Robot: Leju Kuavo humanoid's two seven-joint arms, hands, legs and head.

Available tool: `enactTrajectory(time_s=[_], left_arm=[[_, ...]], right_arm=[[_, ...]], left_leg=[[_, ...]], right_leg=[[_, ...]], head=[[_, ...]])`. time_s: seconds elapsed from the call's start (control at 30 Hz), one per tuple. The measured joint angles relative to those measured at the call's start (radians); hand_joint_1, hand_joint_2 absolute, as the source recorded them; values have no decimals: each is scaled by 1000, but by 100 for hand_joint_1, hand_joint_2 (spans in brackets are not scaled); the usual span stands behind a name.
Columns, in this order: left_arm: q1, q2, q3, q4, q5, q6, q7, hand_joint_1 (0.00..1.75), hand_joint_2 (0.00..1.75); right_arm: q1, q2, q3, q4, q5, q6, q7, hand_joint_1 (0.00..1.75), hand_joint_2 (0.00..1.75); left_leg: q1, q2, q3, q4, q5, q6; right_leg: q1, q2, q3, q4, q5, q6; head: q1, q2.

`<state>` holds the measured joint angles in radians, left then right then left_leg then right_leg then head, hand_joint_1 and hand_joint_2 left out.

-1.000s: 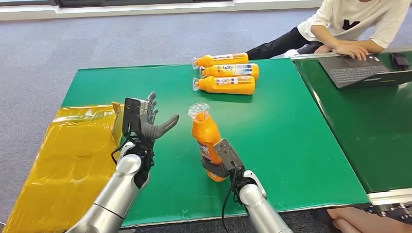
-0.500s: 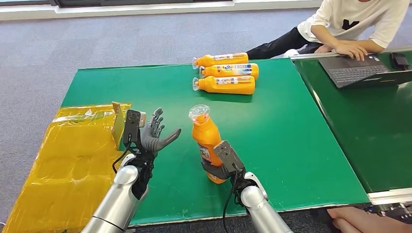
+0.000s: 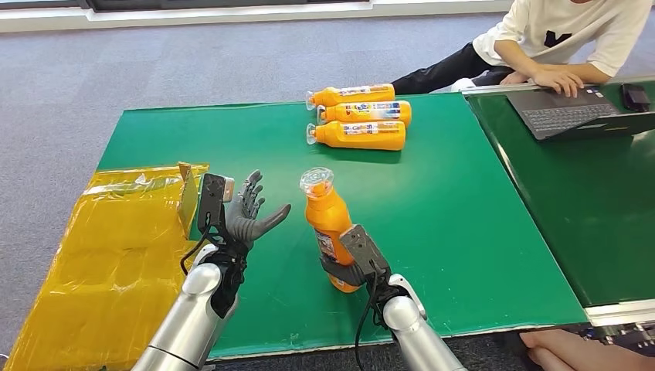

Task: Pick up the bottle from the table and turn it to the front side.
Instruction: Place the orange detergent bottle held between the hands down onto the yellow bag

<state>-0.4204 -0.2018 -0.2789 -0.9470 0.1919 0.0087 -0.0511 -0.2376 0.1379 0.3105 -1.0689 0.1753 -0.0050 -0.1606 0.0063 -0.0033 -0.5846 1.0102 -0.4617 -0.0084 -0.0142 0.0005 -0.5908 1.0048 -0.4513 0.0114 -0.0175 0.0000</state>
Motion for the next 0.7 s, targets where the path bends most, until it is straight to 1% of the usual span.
enactTrajectory(time_s=[0.1,0.23,0.3,0.4,0.53,0.7], left_arm=[[0,-2,0,-1,2,-11,4,0,175],[2,-8,-7,-14,14,-49,11,0,175],[4,-10,-19,-37,16,-66,18,0,175],[0,-15,-51,-68,-9,-106,50,0,175],[-35,-42,-107,-63,-19,-141,73,0,175],[-109,-75,-152,-6,15,-173,81,0,175]], right_arm=[[0,-1,0,0,-3,0,0,175,175],[-1,-2,1,0,-10,-4,0,175,175],[0,-2,1,0,-13,-6,0,175,175],[2,-3,2,1,-14,-5,0,175,175],[1,-2,8,8,-14,-3,-4,175,175],[-8,6,17,19,-11,4,-5,175,175]], left_leg=[[0,0,0,0,0,0],[0,0,0,0,0,0],[0,0,0,0,0,0],[0,-1,0,0,0,0],[0,-1,0,0,0,0],[0,-1,0,0,0,0]], right_leg=[[0,0,0,0,0,0],[0,0,0,0,0,0],[0,0,0,0,0,0],[0,-1,0,0,0,0],[0,-1,0,0,0,0],[0,-1,0,0,1,0]], head=[[0,0],[0,0],[0,0],[0,0],[0,0],[0,0]])
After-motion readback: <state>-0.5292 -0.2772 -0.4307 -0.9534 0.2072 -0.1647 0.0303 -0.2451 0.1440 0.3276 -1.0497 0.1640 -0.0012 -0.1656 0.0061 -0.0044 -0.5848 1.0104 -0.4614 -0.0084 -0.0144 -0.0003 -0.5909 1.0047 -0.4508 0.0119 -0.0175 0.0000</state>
